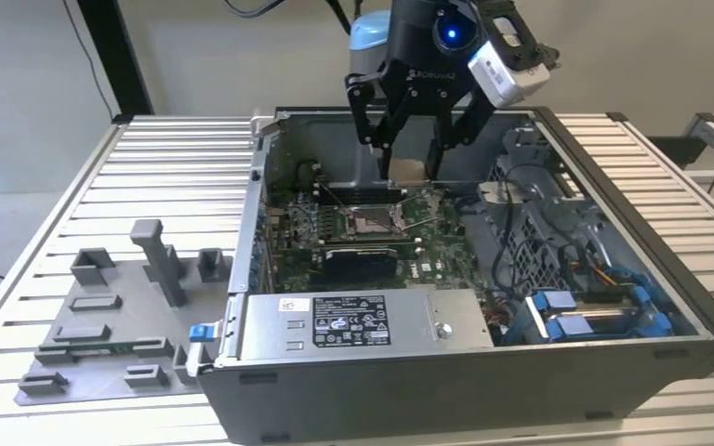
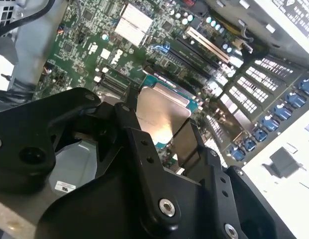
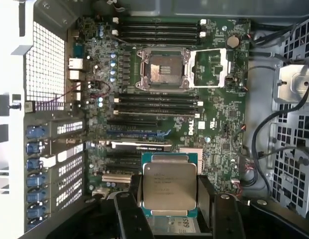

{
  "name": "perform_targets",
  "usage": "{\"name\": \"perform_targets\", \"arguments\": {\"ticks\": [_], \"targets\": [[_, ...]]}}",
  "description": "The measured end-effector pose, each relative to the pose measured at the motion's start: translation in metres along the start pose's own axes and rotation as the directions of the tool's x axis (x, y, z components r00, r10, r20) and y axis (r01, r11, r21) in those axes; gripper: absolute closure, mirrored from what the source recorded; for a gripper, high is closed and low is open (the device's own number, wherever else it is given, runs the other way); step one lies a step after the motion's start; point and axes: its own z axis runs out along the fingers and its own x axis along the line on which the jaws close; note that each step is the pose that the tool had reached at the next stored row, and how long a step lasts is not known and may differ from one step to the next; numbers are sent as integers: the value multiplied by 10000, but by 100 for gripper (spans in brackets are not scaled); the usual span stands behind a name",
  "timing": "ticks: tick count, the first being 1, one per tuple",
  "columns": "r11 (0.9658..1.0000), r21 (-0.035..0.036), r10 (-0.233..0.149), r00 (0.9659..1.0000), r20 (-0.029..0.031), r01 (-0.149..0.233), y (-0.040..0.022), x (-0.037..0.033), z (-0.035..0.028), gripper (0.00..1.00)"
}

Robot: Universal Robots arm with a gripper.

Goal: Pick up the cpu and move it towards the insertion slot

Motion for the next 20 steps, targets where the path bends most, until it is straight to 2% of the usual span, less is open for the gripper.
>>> {"name": "perform_targets", "arguments": {"ticks": [7, 16, 20], "targets": [[10000, 1, 0, 10000, 0, 0, 229, -5, 7, 100], [10000, 0, 0, 10000, 0, 0, 600, -13, 34, 100], [10000, 1, 0, 10000, 0, 0, 745, -17, 44, 100]]}}
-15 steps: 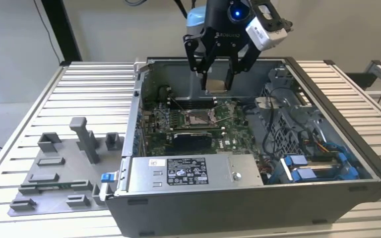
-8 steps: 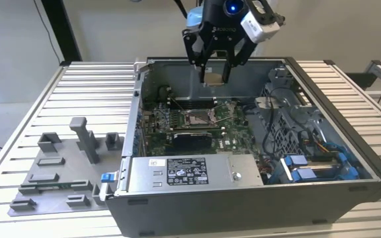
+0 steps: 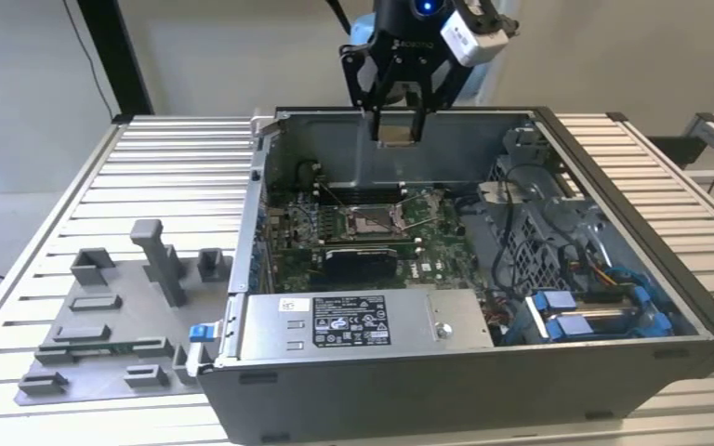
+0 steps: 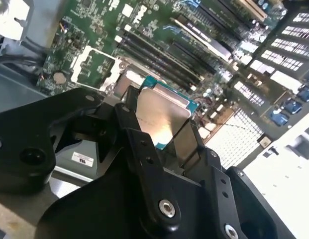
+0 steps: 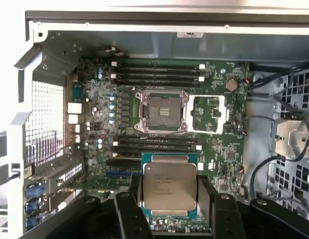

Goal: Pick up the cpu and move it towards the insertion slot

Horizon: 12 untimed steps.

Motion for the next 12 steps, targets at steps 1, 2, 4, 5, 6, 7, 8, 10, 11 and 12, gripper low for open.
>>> {"name": "perform_targets", "arguments": {"ticks": [1, 2, 4, 5, 6, 7, 8, 10, 11, 12], "targets": [[10000, -1, 0, 10000, 0, 0, 34, -1, 3, 100], [10000, 0, 0, 10000, 1, 0, 69, -2, 5, 100], [10000, 0, 1, 10000, 0, -1, 137, -3, 10, 100], [10000, -1, 1, 10000, 1, -1, 171, -4, 13, 100], [10000, -1, 0, 10000, 0, 0, 204, -5, 15, 100], [10000, -1, -1, 10000, 1, 1, 237, -6, 17, 100], [10000, -1, 0, 10000, 0, 0, 268, -6, 20, 100], [10000, -1, 1, 10000, 1, -1, 333, -7, 25, 100], [10000, -1, 1, 10000, 0, -1, 366, -8, 28, 100], [10000, 0, 0, 10000, 0, 0, 398, -9, 30, 100]]}}
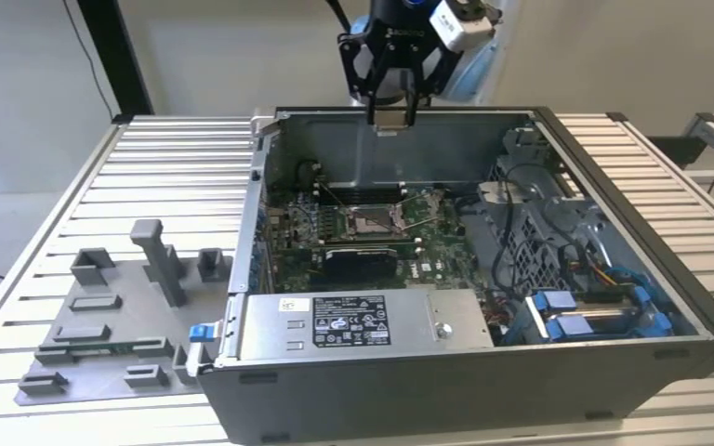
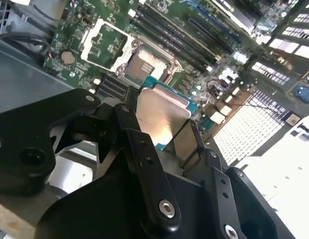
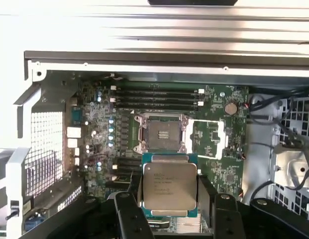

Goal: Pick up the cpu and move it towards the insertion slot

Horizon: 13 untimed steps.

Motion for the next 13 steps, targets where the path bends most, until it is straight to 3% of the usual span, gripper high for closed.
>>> {"name": "perform_targets", "arguments": {"ticks": [7, 13], "targets": [[10000, -2, 0, 10000, 1, 0, 152, -1, 18, 100], [10000, -1, -1, 10000, -1, 1, 161, -1, 25, 100]]}}
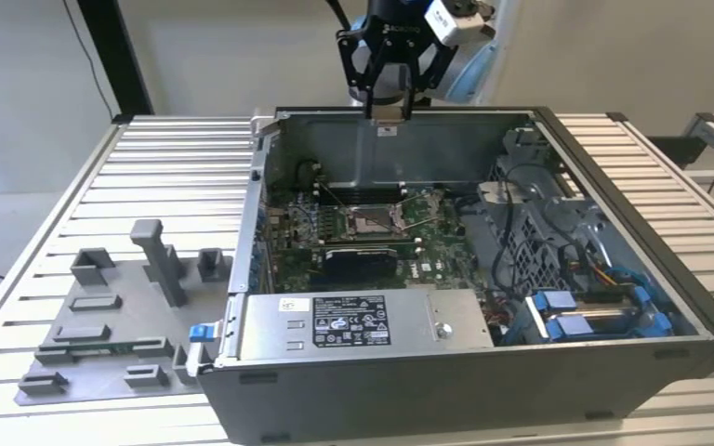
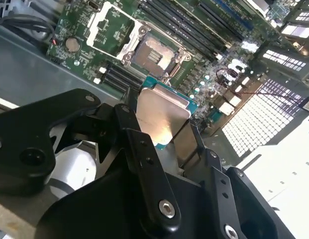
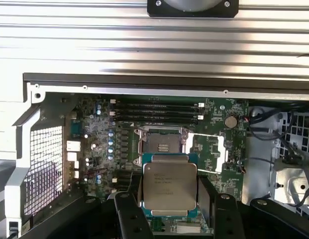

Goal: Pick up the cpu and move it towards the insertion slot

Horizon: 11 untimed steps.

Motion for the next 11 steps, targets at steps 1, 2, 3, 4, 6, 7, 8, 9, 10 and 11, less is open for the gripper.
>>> {"name": "perform_targets", "arguments": {"ticks": [1, 2, 3, 4, 6, 7, 8, 9, 10, 11], "targets": [[10000, 0, 0, 10000, -1, 0, 0, 0, 3, 100], [10000, 0, 1, 10000, -1, -1, -1, 0, 6, 100], [10000, 1, 1, 10000, -1, -1, -2, 1, 8, 100], [10000, 2, 1, 10000, -1, -1, -3, 1, 10, 100], [10000, 1, 3, 10000, -2, -3, -4, 1, 13, 100], [10000, 1, 11, 10000, -1, -11, -5, 5, 14, 100], [10000, -2, 21, 10000, 0, -21, -7, 13, 17, 100], [10000, -3, 30, 10000, 0, -30, -10, 23, 19, 100], [10000, -3, 36, 10000, 0, -36, -13, 32, 22, 100], [10000, -1, 38, 10000, 1, -38, -15, 35, 24, 100]]}}
